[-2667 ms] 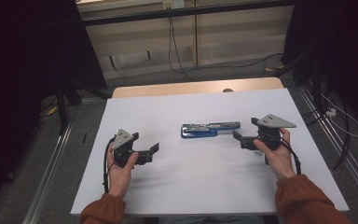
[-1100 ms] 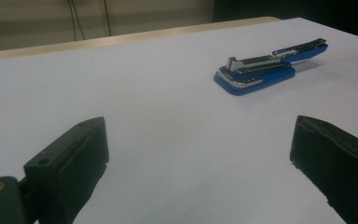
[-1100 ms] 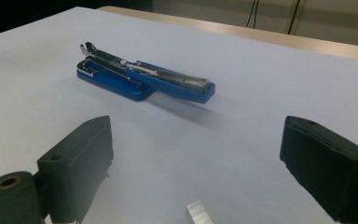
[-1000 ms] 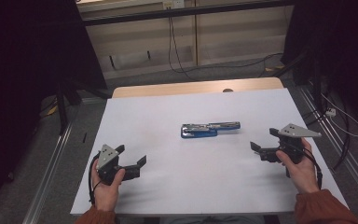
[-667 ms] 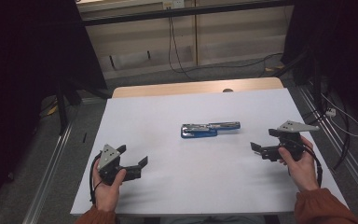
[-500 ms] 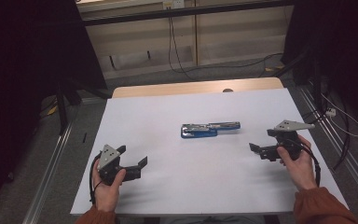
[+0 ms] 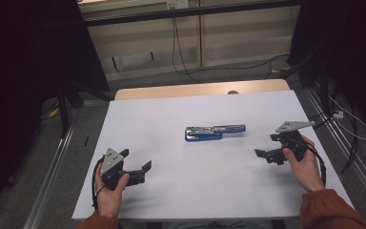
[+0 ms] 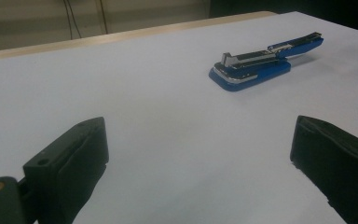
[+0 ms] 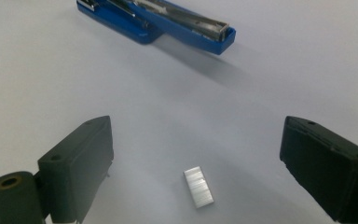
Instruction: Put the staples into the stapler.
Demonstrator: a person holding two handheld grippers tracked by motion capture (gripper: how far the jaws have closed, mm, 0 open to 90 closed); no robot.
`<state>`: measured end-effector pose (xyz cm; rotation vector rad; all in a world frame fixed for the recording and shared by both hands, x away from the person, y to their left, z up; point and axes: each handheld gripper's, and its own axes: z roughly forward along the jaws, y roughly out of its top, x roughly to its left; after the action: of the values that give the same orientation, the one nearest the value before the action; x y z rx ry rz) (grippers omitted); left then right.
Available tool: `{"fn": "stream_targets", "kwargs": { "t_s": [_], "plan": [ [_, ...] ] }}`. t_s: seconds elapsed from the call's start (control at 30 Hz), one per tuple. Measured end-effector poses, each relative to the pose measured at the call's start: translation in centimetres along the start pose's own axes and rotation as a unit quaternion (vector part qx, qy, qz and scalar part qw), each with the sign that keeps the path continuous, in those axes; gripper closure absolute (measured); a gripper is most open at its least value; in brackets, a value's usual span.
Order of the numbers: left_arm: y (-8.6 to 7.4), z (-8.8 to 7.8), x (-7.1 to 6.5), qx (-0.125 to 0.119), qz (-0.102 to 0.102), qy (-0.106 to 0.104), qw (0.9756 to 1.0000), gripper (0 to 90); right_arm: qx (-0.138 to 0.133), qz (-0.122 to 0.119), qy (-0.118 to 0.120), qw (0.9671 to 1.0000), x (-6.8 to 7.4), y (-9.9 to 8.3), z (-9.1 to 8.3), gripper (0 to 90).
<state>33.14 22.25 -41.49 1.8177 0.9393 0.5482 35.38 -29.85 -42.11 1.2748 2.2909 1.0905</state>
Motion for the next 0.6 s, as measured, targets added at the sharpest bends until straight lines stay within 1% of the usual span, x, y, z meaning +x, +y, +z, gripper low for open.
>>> {"fn": "stream_targets", "kwargs": {
  "t_s": [0.03, 0.13, 0.2, 0.27, 0.33, 0.43, 0.5, 0.53, 0.6],
  "plan": [
    [-0.02, 0.02, -0.02, 0.0, -0.001, -0.001, 1.0, 4.4, 0.006, -0.005, -0.001, 1.0, -0.01, 0.0, 0.07, 9.2],
    [-0.05, -0.06, 0.04, 0.0, -0.003, 0.001, 1.0, 4.4, 0.008, -0.028, -0.004, 0.9996, 0.14, 0.08, 0.2, 8.9],
    [-0.07, -0.09, 0.09, -0.001, -0.004, 0.001, 1.0, 4.4, 0.014, -0.035, 0.001, 0.9993, 0.19, 0.09, 0.39, 8.3],
    [-0.06, -0.15, 0.07, -0.001, -0.002, 0.001, 1.0, 4.4, 0.021, -0.038, -0.002, 0.9991, 0.2, 0.04, 0.59, 8.3],
    [-0.03, -0.26, -0.04, -0.005, -0.002, 0.002, 1.0, 4.4, 0.03, -0.039, 0.005, 0.9988, 0.07, 0.03, 0.72, 8.5],
    [-0.02, -0.35, -0.02, -0.008, -0.002, 0.003, 1.0, 4.4, 0.047, -0.032, 0.015, 0.9983, -0.25, 0.05, 0.84, 9.3],
    [-0.02, -0.3, 0.04, -0.007, -0.002, 0.003, 1.0, 4.4, 0.056, -0.033, 0.016, 0.9978, -0.44, 0.06, 0.93, 9.8],
    [-0.04, -0.25, 0.02, -0.008, -0.004, 0.003, 1.0, 4.4, 0.058, -0.033, 0.016, 0.9976, -0.5, 0.06, 0.97, 10.6],
    [-0.05, -0.19, 0.04, -0.004, -0.002, 0.002, 1.0, 4.4, 0.062, -0.039, 0.02, 0.9971, -0.6, 0.07, 0.99, 15.8]
  ]
}}
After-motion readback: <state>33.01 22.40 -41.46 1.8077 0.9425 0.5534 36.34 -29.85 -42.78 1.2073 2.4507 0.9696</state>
